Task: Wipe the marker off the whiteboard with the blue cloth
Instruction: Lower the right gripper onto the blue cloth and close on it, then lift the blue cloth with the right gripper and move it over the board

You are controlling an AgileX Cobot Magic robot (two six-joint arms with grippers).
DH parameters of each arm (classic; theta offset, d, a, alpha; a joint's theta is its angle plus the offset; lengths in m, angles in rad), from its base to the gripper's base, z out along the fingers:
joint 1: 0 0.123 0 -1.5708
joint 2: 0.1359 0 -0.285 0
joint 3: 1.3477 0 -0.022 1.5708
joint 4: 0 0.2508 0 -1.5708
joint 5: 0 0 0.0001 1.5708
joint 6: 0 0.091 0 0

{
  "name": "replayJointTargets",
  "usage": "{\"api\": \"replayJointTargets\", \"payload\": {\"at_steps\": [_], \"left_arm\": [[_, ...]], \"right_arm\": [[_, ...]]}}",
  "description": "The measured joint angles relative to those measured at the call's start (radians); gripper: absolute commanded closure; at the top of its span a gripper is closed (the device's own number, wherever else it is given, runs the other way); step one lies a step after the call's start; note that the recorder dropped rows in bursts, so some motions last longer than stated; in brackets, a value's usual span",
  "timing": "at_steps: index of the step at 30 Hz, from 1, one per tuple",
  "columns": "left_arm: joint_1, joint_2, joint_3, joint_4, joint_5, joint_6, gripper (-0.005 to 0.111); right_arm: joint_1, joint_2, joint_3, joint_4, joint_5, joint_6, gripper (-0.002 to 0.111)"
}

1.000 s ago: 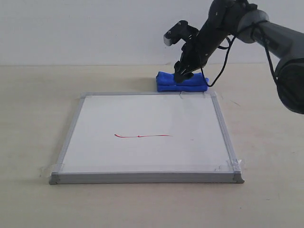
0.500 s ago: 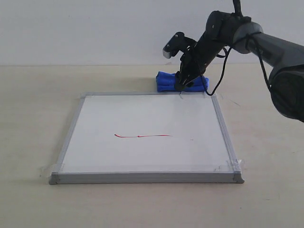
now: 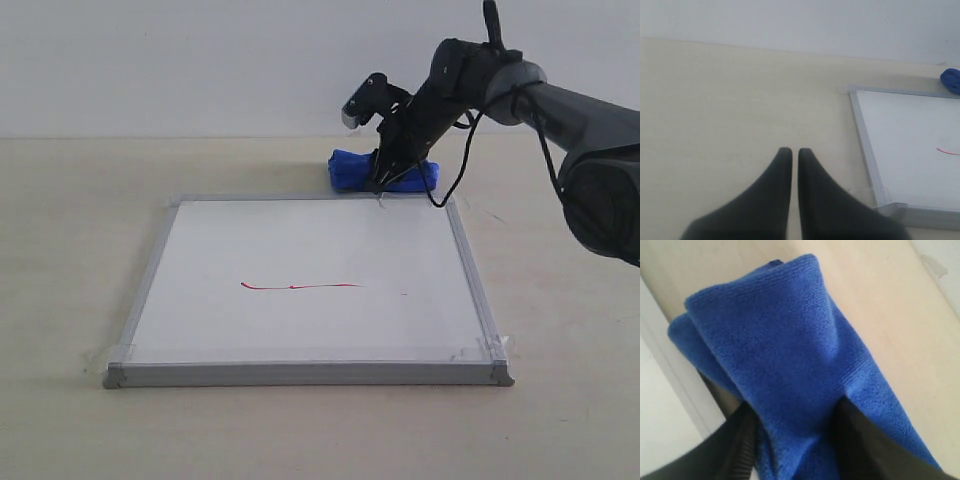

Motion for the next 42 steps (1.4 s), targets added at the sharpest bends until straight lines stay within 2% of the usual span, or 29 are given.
{"api": "replayJointTargets", "payload": {"at_steps": [4, 15, 22, 30, 37, 42], "left_arm": [[0.000, 0.000, 0.000, 0.000, 0.000, 0.000, 0.102], [0.000, 0.000, 0.000, 0.000, 0.000, 0.000, 0.102], [0.000, 0.000, 0.000, 0.000, 0.000, 0.000, 0.102], [0.000, 0.000, 0.000, 0.000, 0.000, 0.000, 0.102], [0.000, 0.000, 0.000, 0.000, 0.000, 0.000, 0.102], [0.000, 0.000, 0.000, 0.000, 0.000, 0.000, 0.102]], "right_arm": [[0.000, 0.002, -0.002, 0.002, 0.000, -0.002, 0.109], [0.000, -0.012, -0.028, -0.003, 0.019, 0.083, 0.109], [0.000, -0.140, -0.043, -0.004, 0.028, 0.192, 0.109], [0.000, -0.207, -0.035, 0.000, 0.161, 0.277, 0.109], [0.000, -0.298, 0.114, 0.000, 0.183, 0.316, 0.109], [0.000, -0.431, 0.325, 0.007, 0.119, 0.316, 0.109]]}}
